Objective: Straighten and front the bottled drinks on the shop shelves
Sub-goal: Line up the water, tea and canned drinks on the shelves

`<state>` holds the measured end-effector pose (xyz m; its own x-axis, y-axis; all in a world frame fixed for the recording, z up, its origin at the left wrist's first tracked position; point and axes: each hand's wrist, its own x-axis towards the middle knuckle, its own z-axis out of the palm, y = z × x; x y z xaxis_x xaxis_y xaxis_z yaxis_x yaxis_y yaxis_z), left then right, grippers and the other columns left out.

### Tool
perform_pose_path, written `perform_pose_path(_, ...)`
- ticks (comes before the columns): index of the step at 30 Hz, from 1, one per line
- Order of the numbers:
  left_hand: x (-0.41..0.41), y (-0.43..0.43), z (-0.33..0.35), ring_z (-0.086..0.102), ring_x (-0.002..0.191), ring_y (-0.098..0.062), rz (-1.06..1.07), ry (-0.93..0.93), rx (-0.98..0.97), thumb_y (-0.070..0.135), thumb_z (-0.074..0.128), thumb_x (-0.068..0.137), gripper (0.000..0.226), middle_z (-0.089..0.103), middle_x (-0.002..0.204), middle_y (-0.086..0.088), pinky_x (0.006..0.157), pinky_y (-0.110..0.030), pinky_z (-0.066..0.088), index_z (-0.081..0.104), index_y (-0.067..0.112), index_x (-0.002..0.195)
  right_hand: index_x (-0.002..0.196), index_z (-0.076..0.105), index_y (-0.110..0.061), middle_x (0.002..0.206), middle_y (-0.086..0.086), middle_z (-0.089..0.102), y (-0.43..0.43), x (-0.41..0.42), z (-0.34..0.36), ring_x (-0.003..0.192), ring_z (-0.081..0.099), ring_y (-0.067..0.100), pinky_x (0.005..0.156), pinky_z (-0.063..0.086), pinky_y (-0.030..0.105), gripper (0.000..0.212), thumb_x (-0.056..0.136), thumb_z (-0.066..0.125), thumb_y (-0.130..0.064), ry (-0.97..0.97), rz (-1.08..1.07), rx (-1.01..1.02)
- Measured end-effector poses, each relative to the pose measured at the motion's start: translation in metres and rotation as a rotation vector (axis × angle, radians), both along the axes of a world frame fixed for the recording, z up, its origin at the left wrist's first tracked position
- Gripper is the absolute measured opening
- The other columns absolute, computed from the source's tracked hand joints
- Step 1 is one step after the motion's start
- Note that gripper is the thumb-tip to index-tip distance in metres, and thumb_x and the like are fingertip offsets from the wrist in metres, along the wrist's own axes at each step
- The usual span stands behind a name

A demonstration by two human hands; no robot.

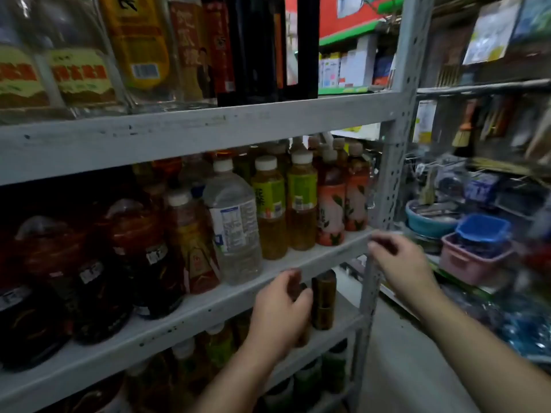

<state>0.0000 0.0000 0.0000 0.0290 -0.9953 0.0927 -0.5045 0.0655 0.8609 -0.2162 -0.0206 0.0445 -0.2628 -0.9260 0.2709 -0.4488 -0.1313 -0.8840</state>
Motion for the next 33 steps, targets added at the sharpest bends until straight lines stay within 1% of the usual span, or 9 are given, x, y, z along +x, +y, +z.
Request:
perform_pose_path(3, -0.035, -0.026, 0.009, 0.057, 0.099, 0.000, 0.053, -0.062, -0.071, 0.042, 0.061, 0.084, 0.049, 0.061, 0.119, 0.015, 0.086, -0.022, 0.049, 0.053, 0.030, 0.131, 0.113, 0.063, -0.024, 0.097, -0.004, 0.067, -0.035, -0.015, 0.043, 0.086, 0.063, 0.011, 0.072, 0.051, 0.030, 0.025, 0.089, 0.059, -0.029, 0.111, -0.025, -0.155)
perform_pose_path(6, -0.073, -0.049, 0.021, 0.061, 0.089, -0.010, 0.131, -0.123, -0.092, 0.042, 0.059, 0.084, 0.046, 0.061, 0.105, 0.010, 0.077, -0.026, 0.052, 0.054, 0.028, 0.127, 0.116, 0.061, -0.018, 0.103, 0.005, 0.066, -0.075, -0.023, 0.083, 0.093, 0.062, 0.023, 0.080, 0.050, 0.034, 0.031, 0.088, 0.059, -0.032, 0.269, -0.054, -0.274)
perform_pose_path(10, -0.112, -0.071, 0.021, 0.057, 0.102, -0.022, 0.264, -0.272, -0.177, 0.034, 0.055, 0.083, 0.050, 0.049, 0.123, 0.000, 0.086, -0.036, 0.051, 0.041, 0.026, 0.131, 0.097, 0.050, -0.012, 0.101, 0.012, 0.058, -0.123, -0.031, 0.109, 0.094, 0.056, 0.035, 0.067, 0.039, 0.034, 0.024, 0.087, 0.055, -0.033, 0.536, -0.125, -0.283)
perform_pose_path(13, -0.133, -0.077, 0.013, 0.058, 0.102, -0.023, 0.353, -0.346, -0.244, 0.034, 0.057, 0.083, 0.069, 0.028, 0.137, 0.000, 0.084, -0.035, 0.050, 0.023, 0.026, 0.142, 0.099, 0.050, -0.011, 0.098, 0.016, 0.060, -0.145, -0.034, 0.116, 0.087, 0.058, 0.038, 0.062, 0.041, 0.036, 0.038, 0.088, 0.055, -0.047, 0.680, -0.136, -0.192)
perform_pose_path(16, -0.144, -0.081, 0.007, 0.059, 0.100, -0.024, 0.446, -0.386, -0.248, 0.038, 0.059, 0.084, 0.080, 0.024, 0.141, -0.003, 0.080, -0.034, 0.051, 0.015, 0.019, 0.148, 0.092, 0.055, -0.015, 0.090, 0.013, 0.062, -0.158, -0.038, 0.116, 0.074, 0.057, 0.034, 0.059, 0.039, 0.032, 0.030, 0.085, 0.059, -0.043, 0.701, -0.128, -0.174)
perform_pose_path(23, -0.162, -0.083, 0.003, 0.063, 0.079, -0.023, 0.508, -0.476, -0.433, 0.036, 0.065, 0.080, 0.054, 0.040, 0.122, -0.002, 0.062, -0.032, 0.053, 0.043, 0.029, 0.129, 0.091, 0.059, -0.007, 0.087, 0.015, 0.059, -0.176, -0.032, 0.127, 0.073, 0.053, 0.027, 0.060, 0.036, 0.028, 0.028, 0.086, 0.060, -0.035, 0.630, -0.025, -0.030)
perform_pose_path(28, -0.161, -0.087, 0.004, 0.067, 0.084, -0.024, 0.539, -0.449, -0.454, 0.033, 0.063, 0.083, 0.042, 0.038, 0.145, -0.006, 0.065, -0.034, 0.054, 0.049, 0.025, 0.121, 0.110, 0.058, -0.001, 0.102, 0.020, 0.063, -0.177, -0.036, 0.135, 0.089, 0.064, 0.033, 0.062, 0.049, 0.033, 0.031, 0.087, 0.059, -0.021, 0.525, 0.067, 0.052)
perform_pose_path(30, -0.159, -0.092, 0.009, 0.068, 0.084, -0.024, 0.536, -0.448, -0.425, 0.038, 0.059, 0.086, 0.044, 0.045, 0.142, -0.006, 0.066, -0.033, 0.053, 0.045, 0.021, 0.125, 0.103, 0.060, -0.004, 0.093, 0.020, 0.066, -0.173, -0.035, 0.130, 0.080, 0.066, 0.034, 0.062, 0.056, 0.037, 0.031, 0.086, 0.060, -0.029, 0.434, 0.130, 0.042)
perform_pose_path(33, -0.156, -0.097, 0.016, 0.068, 0.081, -0.026, 0.553, -0.483, -0.427, 0.046, 0.057, 0.087, 0.053, 0.062, 0.116, -0.004, 0.062, -0.033, 0.050, 0.039, 0.018, 0.127, 0.094, 0.063, -0.011, 0.078, 0.016, 0.067, -0.168, -0.034, 0.117, 0.063, 0.065, 0.031, 0.056, 0.056, 0.037, 0.043, 0.081, 0.061, -0.052, 0.414, 0.201, 0.023)
